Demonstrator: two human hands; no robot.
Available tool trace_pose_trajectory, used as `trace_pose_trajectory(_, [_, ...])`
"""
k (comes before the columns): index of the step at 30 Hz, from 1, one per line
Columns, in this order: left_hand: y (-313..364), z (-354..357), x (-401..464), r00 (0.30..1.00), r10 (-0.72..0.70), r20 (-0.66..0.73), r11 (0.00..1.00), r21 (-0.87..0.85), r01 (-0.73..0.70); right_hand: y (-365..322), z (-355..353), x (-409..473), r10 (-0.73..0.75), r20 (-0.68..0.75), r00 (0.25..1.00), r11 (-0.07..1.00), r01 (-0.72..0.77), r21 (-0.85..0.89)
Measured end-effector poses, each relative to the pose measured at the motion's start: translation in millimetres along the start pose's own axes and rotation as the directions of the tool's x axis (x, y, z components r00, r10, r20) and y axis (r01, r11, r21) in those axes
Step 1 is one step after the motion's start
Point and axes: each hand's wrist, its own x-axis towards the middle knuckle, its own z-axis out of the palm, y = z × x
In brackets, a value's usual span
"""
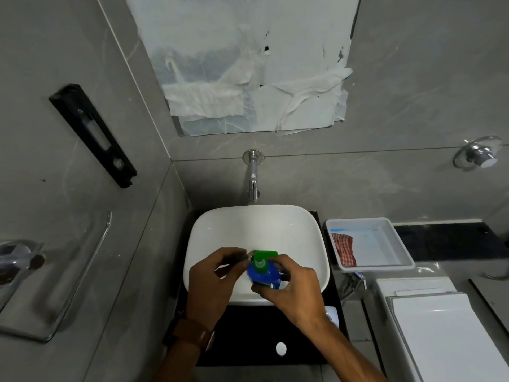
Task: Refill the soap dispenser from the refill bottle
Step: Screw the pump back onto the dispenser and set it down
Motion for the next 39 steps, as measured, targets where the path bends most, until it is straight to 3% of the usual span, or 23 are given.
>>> trace_pose_trajectory(5, [8,3,-3,0.973,0.009,0.231,1.000,-0.020,-0.004,-4,2,1,-0.009,0.022,1.000,1.000,0.009,-0.005])
trace_pose_trajectory(8, [6,6,0,0.960,0.031,0.280,0.999,-0.027,-0.024,-8,4,-1,-0.018,0.036,0.999,1.000,0.018,0.002])
trace_pose_trajectory(15, [-1,-1,2,0.999,0.040,0.029,0.996,-0.085,-0.037,-11,5,3,0.014,0.044,0.999,0.999,-0.015,0.035])
trace_pose_trajectory(26, [3,-1,-9,0.985,0.022,0.170,0.999,-0.053,-0.014,-18,5,7,-0.014,0.104,0.995,0.999,0.018,-0.034])
trace_pose_trajectory(33, [-1,2,-14,0.998,0.012,-0.063,0.996,-0.085,-0.017,-18,14,5,-0.054,0.081,0.995,0.997,0.057,-0.045])
trace_pose_trajectory(39, [-4,-1,-19,0.995,0.033,-0.099,0.994,-0.097,-0.043,-19,21,7,-0.053,0.086,0.995,0.997,0.058,-0.058])
